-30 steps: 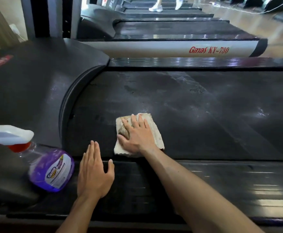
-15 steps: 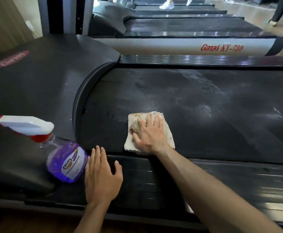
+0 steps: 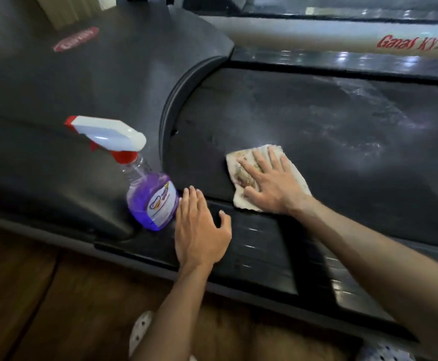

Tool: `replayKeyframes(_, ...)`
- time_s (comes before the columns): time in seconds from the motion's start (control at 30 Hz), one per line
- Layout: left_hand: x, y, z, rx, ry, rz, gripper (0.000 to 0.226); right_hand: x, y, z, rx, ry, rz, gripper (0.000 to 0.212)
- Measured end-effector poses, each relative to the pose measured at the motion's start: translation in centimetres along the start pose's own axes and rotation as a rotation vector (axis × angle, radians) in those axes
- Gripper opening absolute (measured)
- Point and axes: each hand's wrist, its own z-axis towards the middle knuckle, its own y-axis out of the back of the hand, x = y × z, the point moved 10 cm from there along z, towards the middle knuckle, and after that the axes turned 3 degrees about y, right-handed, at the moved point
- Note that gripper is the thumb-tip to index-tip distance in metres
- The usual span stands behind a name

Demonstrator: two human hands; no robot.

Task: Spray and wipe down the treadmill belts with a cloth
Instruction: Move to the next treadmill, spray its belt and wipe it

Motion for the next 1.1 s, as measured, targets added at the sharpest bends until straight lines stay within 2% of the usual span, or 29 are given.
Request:
replayKeyframes(0.1, 0.2, 0.3, -0.7, -0.013, -0.020, 0.011, 0.081, -0.7, 0.2, 0.0, 0.000, 0.036, -0.024, 0.088)
replayKeyframes(0.2, 0.8, 0.1, -1.1, -0.022, -0.047, 0.054, 0.080, -0.3, 0.3, 1.4, 0.000, -0.072, 0.006, 0.088)
replayKeyframes(0.3, 0.5, 0.0, -1.2, -0.013, -0.075, 0.084, 0.079, 0.2, 0.8, 4.0, 0.006, -0.228, 0.037, 0.079)
replayKeyframes(0.37, 0.4, 0.2, -1.4, -0.020, -0.074, 0.073, 0.079, 1.8, 0.8, 5.6, -0.003, -0.260, 0.065, 0.078)
replayKeyframes(0.5, 0.9, 0.8, -1.5, -0.068, -0.014, -0.089, 0.076, 6.4, 0.8, 6.1, -0.047, -0.085, 0.040, 0.088)
replayKeyframes(0.63, 1.2, 1.2, -1.6, -0.100, 0.016, -0.189, 0.073, 4.4, 0.8, 3.0, -0.004, 0.025, 0.041, 0.092)
replayKeyframes(0.8, 1.1, 1.1, -1.6, -0.103, 0.003, -0.167, 0.078, -0.7, 0.5, 2.4, -0.004, -0.102, 0.030, 0.094)
replayKeyframes(0.93, 1.0, 0.9, -1.6, -0.092, 0.006, -0.175, 0.078, -0.1, 1.0, 6.2, -0.024, -0.261, 0.054, 0.086)
replayKeyframes(1.0, 1.0, 0.9, -1.6, -0.082, 0.016, -0.193, 0.079, 2.2, 1.2, 7.7, -0.029, -0.236, 0.077, 0.081)
replayKeyframes(1.1, 1.1, 1.2, -1.6, -0.105, 0.036, -0.224, 0.079, 7.0, 1.3, 8.8, -0.054, -0.081, 0.057, 0.077)
